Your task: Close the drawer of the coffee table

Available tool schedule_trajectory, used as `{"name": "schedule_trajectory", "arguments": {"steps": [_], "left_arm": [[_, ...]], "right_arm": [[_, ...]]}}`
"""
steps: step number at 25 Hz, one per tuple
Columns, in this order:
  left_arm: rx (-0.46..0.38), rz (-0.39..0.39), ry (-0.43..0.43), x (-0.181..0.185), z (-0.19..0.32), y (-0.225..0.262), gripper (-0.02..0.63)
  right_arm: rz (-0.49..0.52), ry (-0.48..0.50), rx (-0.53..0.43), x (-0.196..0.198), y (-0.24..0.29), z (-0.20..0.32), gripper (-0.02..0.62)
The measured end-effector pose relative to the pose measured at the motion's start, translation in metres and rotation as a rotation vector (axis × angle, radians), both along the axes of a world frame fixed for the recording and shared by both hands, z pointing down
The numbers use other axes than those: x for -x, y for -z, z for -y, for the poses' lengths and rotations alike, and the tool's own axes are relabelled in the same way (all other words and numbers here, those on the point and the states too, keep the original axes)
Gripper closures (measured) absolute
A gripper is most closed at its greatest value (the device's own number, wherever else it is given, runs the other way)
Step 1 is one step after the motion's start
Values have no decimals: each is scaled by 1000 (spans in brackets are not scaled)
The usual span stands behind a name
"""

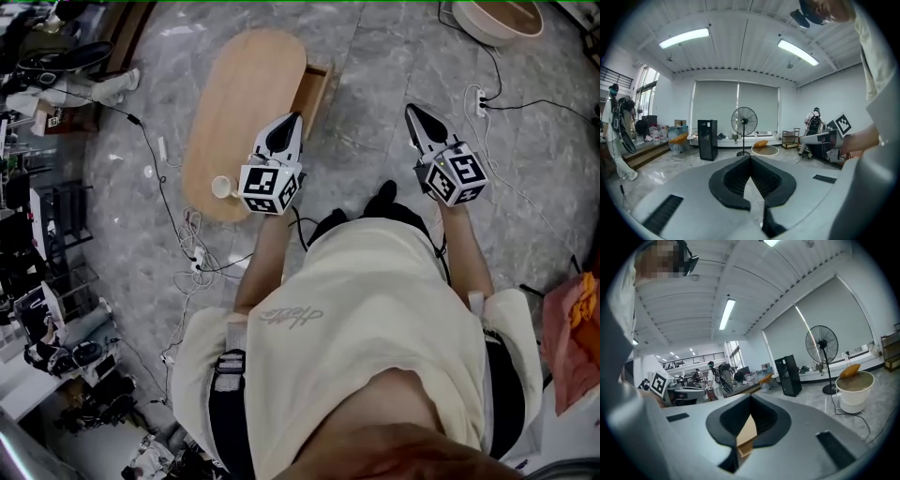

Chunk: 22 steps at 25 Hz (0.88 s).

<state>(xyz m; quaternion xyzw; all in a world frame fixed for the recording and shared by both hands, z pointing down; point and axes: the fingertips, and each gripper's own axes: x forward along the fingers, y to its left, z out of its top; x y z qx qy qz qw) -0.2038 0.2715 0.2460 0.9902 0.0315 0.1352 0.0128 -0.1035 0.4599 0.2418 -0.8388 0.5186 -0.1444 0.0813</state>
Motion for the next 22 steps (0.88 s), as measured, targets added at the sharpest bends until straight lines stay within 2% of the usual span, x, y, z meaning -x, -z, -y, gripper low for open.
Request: {"name": "schedule_trajectory", "arguments": {"steps": [4,10,15,18,22], "left_arm": [[10,22,35,-27,-4,-9,601],[12,8,20,-80,-34,-17,601],[19,30,7,-117,-25,-21,601],[34,54,3,-129,-13,-22,601],[62,49,1,-145,4,-40,601]], "right_arm": [[-17,16,18,-29,-4,-8,601],[-48,55,26,-70,-15,-13,601],[-8,66,27,-98,-26,-1,601],[-40,44,83,-105,-29,1,601],[-66,49,92,-111,-32,12,601]]}}
